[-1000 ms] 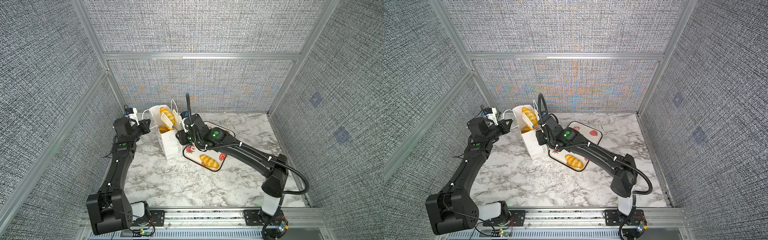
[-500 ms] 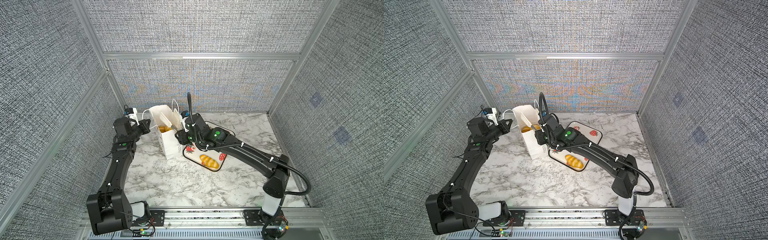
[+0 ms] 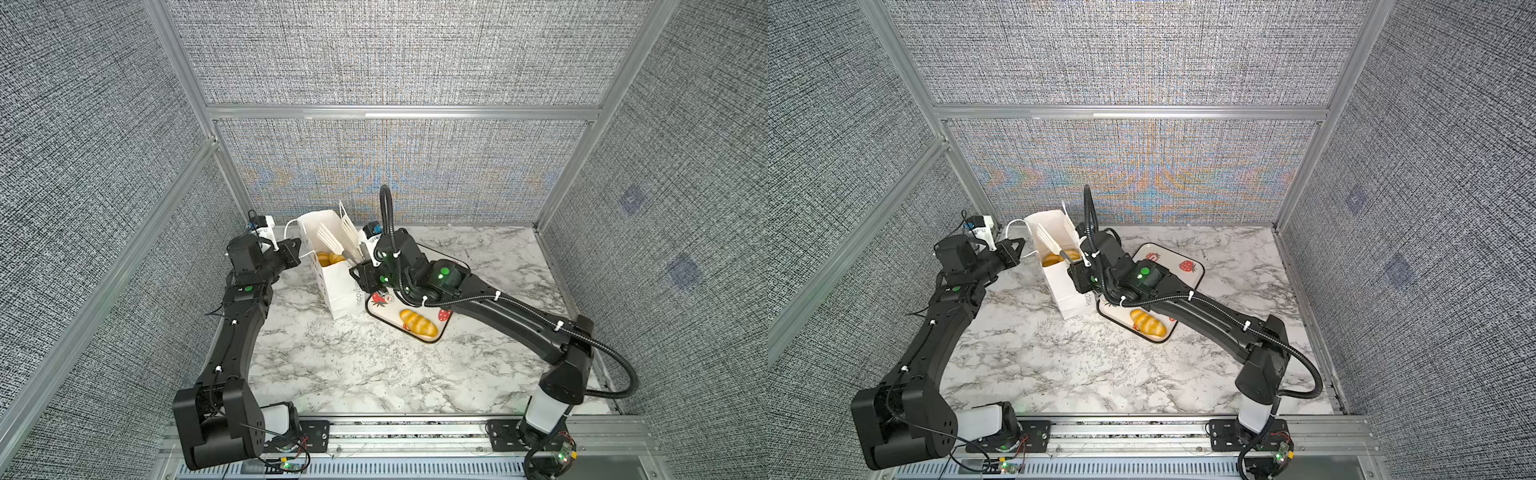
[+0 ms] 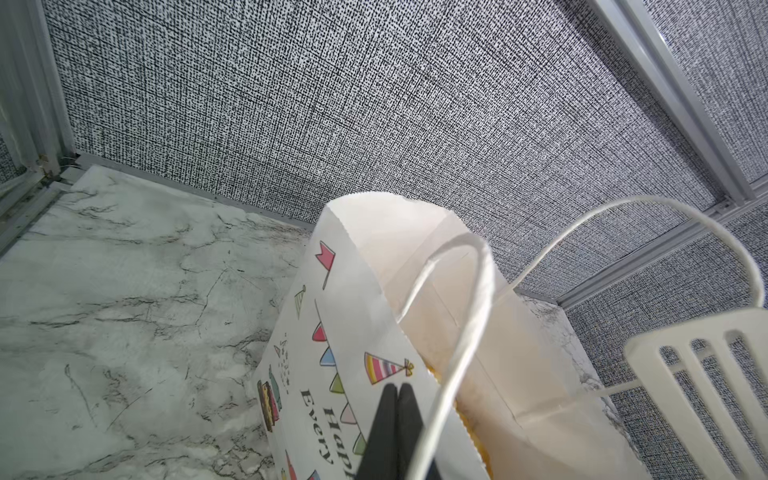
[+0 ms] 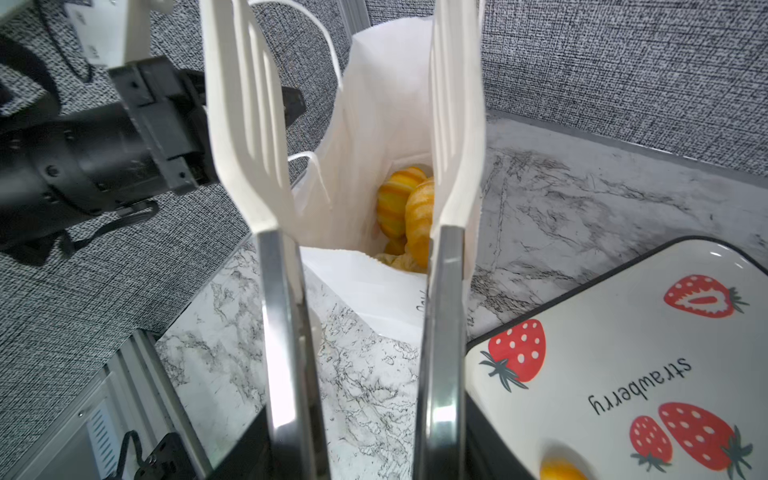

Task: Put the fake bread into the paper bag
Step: 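Raise the open tongs out of the bag and move over the tray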

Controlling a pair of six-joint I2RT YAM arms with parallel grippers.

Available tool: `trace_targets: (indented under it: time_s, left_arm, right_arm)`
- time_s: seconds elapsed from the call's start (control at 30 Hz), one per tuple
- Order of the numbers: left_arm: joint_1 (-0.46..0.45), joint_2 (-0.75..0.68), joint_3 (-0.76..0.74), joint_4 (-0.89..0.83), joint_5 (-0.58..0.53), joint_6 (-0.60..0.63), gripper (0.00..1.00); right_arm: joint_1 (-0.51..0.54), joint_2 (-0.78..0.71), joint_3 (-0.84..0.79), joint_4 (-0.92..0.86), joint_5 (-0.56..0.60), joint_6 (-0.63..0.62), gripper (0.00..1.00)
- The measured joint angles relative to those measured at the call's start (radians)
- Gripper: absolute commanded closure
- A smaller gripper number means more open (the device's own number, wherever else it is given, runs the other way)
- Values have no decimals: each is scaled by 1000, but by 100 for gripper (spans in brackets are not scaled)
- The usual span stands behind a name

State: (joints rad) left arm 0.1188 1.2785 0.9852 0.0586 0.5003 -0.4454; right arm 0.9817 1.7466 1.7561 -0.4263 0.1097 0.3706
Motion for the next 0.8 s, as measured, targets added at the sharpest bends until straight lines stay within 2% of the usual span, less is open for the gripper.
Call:
trace_targets:
  time_s: [0.4, 0.8]
  left_arm:
    - [0, 0, 0, 0, 0, 0, 100]
    - [0, 0, -2, 0, 1, -4, 100]
  right_arm:
    - [3, -90, -65, 43, 24, -17, 51]
    - [-4, -184, -160, 30, 97, -25, 51]
